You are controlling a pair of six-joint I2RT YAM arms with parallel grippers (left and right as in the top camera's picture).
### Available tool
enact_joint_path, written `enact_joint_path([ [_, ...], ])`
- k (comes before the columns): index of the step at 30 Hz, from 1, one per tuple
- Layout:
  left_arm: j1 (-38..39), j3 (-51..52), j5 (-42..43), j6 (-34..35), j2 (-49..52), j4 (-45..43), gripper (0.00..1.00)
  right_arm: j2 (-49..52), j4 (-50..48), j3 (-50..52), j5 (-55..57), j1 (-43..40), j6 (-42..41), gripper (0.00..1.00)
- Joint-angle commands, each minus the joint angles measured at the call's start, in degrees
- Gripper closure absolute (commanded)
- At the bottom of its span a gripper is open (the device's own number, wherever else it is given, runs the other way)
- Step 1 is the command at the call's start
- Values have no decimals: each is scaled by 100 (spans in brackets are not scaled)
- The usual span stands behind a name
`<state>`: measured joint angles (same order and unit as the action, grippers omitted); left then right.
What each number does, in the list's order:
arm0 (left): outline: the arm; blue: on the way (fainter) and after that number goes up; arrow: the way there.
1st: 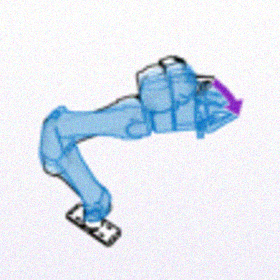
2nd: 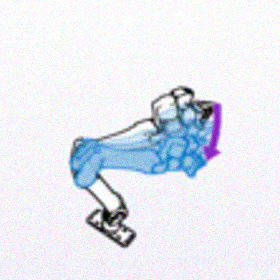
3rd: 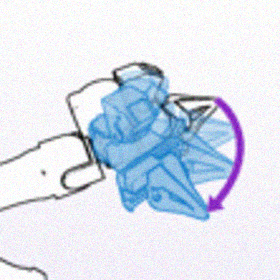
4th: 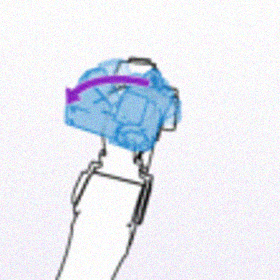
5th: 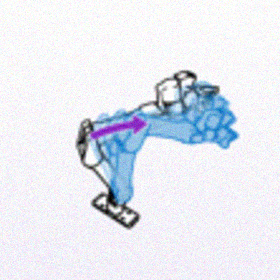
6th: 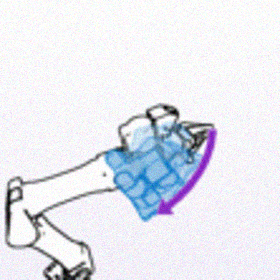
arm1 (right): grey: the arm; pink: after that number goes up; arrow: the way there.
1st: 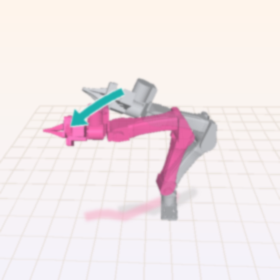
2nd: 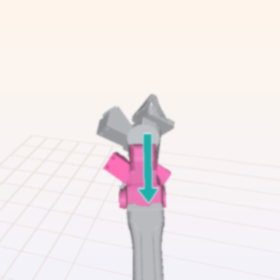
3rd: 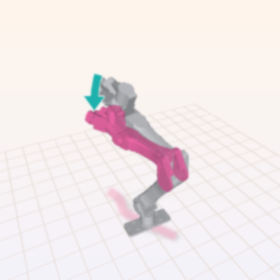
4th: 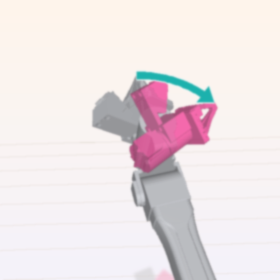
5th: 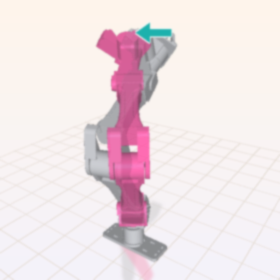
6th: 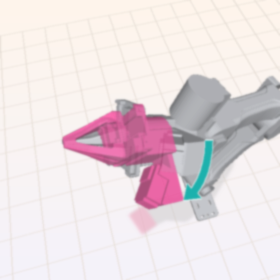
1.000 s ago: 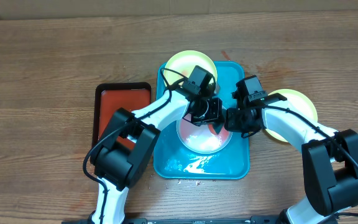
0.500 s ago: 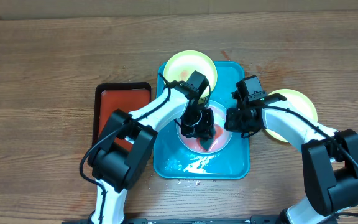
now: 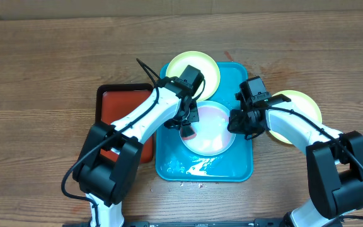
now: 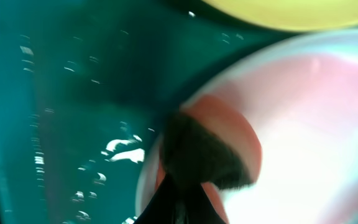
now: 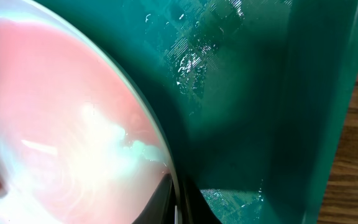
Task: Clean dirty plates on tray and stack at the side
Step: 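Return the sponge with the left gripper to the red tray, then lift the blue plate with the right gripper and tilt it over the red tray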
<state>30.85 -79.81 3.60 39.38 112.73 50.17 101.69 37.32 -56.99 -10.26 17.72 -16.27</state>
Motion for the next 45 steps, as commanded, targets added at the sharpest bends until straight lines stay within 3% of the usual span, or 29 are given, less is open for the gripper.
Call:
enact_joint_path([
  [1, -151, -146, 1060, -306, -446, 0, 96, 138, 122, 79, 245, 7, -24, 96],
  [5, -398, -164, 944, -566, -1233, 376, 96, 138, 243, 79, 247, 7, -22, 96],
  [10, -927, -160, -603, -601, -1971, 1237, 96, 138, 251, 79, 247, 7, -24, 96],
  [14, -1320, -59, -1580, -601, -2002, 1705, 96, 138, 243, 79, 245, 7, -24, 96],
  [18, -1637, 496, -1611, -608, -1864, 1357, 96, 138, 236, 79, 245, 7, -26, 96],
  [21, -1867, 1191, -1534, -621, -1639, 629, 96, 138, 238, 79, 240, 7, -26, 96],
  [26, -2033, 1478, -1145, -752, -1458, 247, 94, 138, 234, 79, 179, 7, -24, 96],
  [31, -2175, 1281, -791, -752, -1698, 409, 66, 66, 284, -42, 181, 7, -22, 96],
  [37, -2476, 636, -511, -776, -2302, 1034, 51, -376, 916, -588, 474, 94, 17, 96],
  [43, -2889, -363, -501, -815, -3040, 1869, 28, -603, 1696, -1764, 1311, 817, 372, 96],
  [45, -3056, -791, -501, -815, -3346, 2181, 0, -601, 1668, -2223, 1617, 1338, 592, 96],
])
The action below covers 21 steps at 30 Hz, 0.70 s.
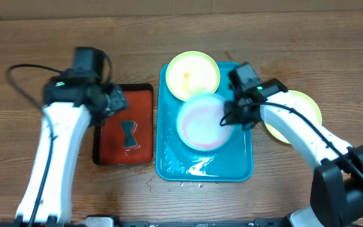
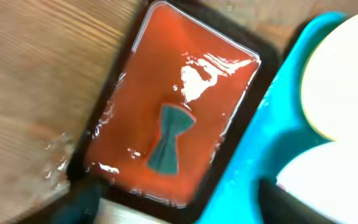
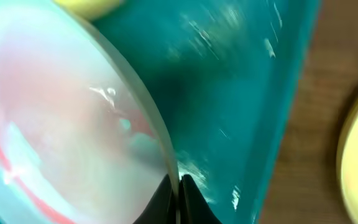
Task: Clean dirty plates on tray and stack at the side
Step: 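Lift the blue plate with the right gripper and tilt it over the red tray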
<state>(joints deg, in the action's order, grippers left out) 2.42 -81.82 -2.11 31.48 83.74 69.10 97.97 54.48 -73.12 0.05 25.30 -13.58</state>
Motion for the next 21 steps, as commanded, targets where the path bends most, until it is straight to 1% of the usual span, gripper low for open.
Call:
enact_joint_path([
  [1, -249, -699, 70, -26, -529, 367, 0, -229, -118, -732, 796, 782, 323, 96],
  [3, -293, -892, 70, -26, -702, 509, 0, -229, -341, -874, 1305, 1182, 326, 96],
  [6, -293, -990, 66, -26, -964, 621, 0, -223, -957, -907, 2284, 1849, 323, 96],
  [9, -293, -990, -2, -26, -1156, 772, 0, -155, -1591, -905, 3025, 2367, 391, 96],
  [14, -293, -988, -538, -24, -1228, 1115, 0, 2, -2188, -903, 4116, 2892, 426, 96],
  [21, -286, -940, -529, -17, -1215, 1276, 0, 20, -2702, -901, 4948, 3309, 426, 96],
])
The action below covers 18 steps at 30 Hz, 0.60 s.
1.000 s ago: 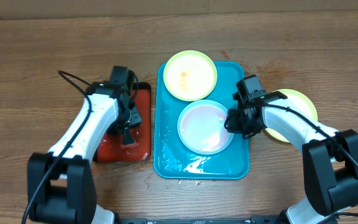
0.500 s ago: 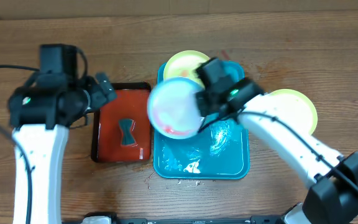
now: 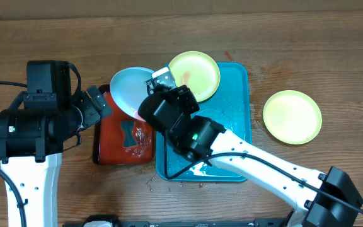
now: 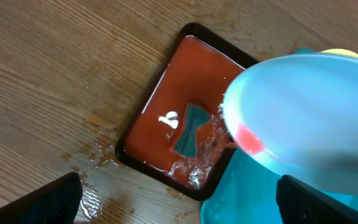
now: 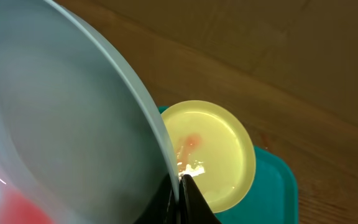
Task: Clean dirty plates on tray and stack at the side
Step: 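Lift the blue plate with the right gripper and tilt it over the red tray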
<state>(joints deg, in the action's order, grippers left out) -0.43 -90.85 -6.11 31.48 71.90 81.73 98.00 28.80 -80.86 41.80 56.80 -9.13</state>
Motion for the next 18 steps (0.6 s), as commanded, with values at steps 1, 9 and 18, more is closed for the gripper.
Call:
enact_joint_path([
  [1, -2, -37, -133, -20, -28, 11, 0, 17, -155, -127, 846, 212, -20, 96],
  [9, -2, -37, -136, -20, -28, 13, 0, 17, -195, -127, 1368, 577, -17, 96],
  [18, -2, -37, -136, -20, -28, 13, 0, 17, -177, -127, 1834, 1029, 26, 96],
])
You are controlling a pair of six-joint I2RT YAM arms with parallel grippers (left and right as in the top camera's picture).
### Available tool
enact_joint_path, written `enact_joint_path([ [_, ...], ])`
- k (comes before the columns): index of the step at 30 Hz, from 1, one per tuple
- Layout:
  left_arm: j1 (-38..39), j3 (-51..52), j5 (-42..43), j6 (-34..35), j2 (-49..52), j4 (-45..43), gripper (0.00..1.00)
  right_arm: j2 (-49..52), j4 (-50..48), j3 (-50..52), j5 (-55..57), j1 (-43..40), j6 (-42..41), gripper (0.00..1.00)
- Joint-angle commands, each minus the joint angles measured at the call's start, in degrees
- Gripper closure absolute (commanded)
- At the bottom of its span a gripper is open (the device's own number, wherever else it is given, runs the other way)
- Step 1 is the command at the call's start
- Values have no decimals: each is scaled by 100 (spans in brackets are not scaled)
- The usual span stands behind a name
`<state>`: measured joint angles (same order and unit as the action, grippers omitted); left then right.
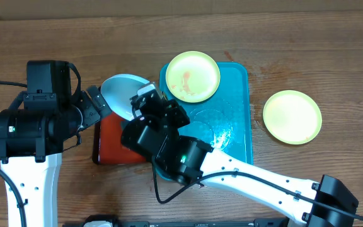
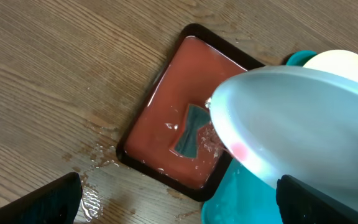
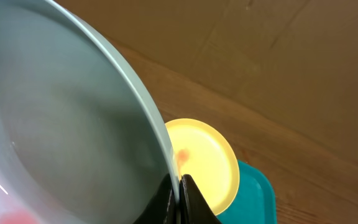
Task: Clean dirty plates on tray and stack at the side
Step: 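Lift the blue plate with the right gripper and tilt it over the red tray, then carry the blue plate right and set it on the yellow plate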
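A pale blue plate (image 1: 120, 93) with a red smear hangs tilted over the red tray (image 1: 108, 149). My right gripper (image 3: 179, 184) is shut on its rim. The left wrist view shows the plate (image 2: 291, 118) above a dark bow-shaped sponge (image 2: 191, 129) lying in the red liquid. High over the table's left side, my left gripper (image 2: 179, 205) is open and holds nothing. A yellow plate (image 1: 193, 77) with a reddish stain rests on the far end of the teal tray (image 1: 241, 94).
A clean yellow plate (image 1: 292, 116) lies on the table to the right of the teal tray. Water glistens on the teal tray's floor. A wet patch (image 2: 89, 199) marks the wood by the red tray's near corner.
The pale blue plate has moved a little to the left over the red tray and is tilted more steeply, with the right arm higher. The left arm has not moved.
First my left gripper pressed the sponge on the pink-stained plate in the teal tray while my right held the plate's rim. Then the sponge lay in the red tray under the open left gripper. Later the right held the plate tilted over the red tray, as now.
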<state>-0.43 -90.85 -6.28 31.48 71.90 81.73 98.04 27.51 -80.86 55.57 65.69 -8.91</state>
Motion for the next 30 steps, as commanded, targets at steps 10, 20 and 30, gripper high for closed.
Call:
enact_joint_path([
  [10, -2, -37, -118, -22, -28, 13, 0, 13, -46, -127, 957, 424, 271, 96],
  [20, -2, -37, -118, -22, -28, 13, 0, 13, -44, -127, 1191, 476, 319, 96],
  [30, -2, -37, -118, -22, -28, 13, 0, 13, -46, -127, 1191, 474, 319, 96],
])
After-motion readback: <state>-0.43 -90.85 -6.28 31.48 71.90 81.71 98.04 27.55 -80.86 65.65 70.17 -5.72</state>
